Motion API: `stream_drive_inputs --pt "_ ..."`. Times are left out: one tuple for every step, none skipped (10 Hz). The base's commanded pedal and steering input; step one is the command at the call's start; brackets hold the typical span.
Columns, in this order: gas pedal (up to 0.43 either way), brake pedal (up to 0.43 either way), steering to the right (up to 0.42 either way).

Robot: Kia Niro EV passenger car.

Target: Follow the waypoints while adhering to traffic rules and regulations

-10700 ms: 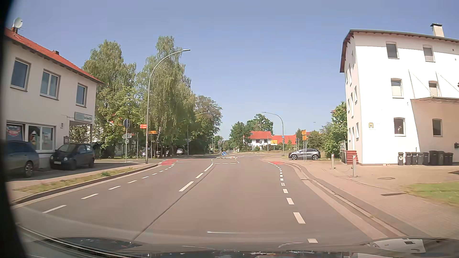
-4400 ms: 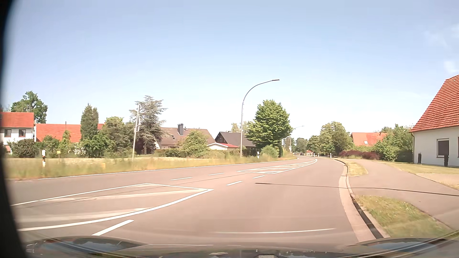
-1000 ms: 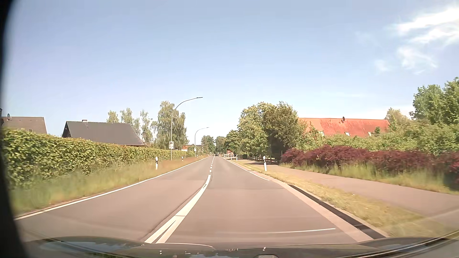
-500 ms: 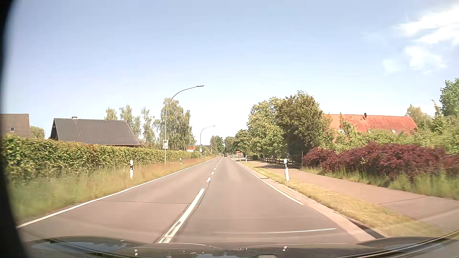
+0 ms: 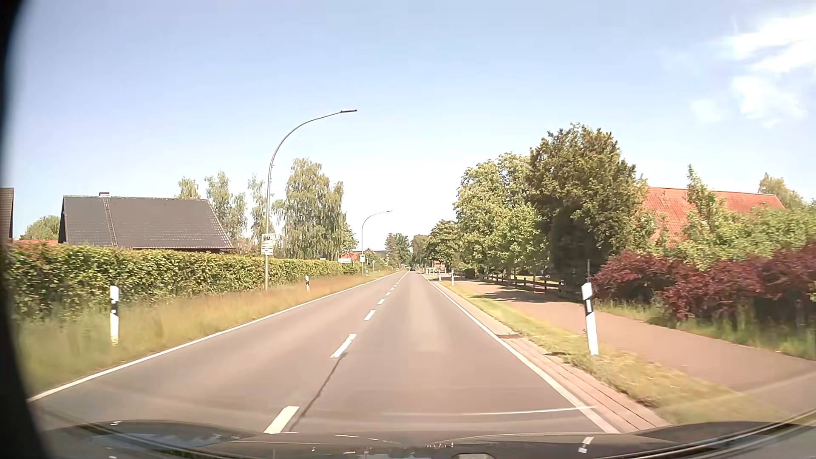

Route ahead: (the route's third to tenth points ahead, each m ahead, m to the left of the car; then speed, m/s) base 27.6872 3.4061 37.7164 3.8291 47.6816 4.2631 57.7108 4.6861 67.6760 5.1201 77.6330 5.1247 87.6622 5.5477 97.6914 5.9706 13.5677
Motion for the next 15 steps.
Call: stream_drive_inputs --pt "0.228 0.0 -0.015" --pt "0.228 0.0 -0.015" --pt "0.228 0.0 -0.014" --pt "0.228 0.0 -0.013" --pt "0.228 0.0 -0.011" --pt "0.228 0.0 -0.01" --pt "0.228 0.0 -0.01" --pt "0.228 0.0 -0.01" --pt "0.228 0.0 -0.01" --pt "0.228 0.0 -0.009" --pt "0.228 0.0 -0.009" --pt "0.22 0.0 -0.008" --pt "0.177 0.0 -0.006" --pt "0.138 0.0 -0.005" --pt "0.11 0.0 -0.004"
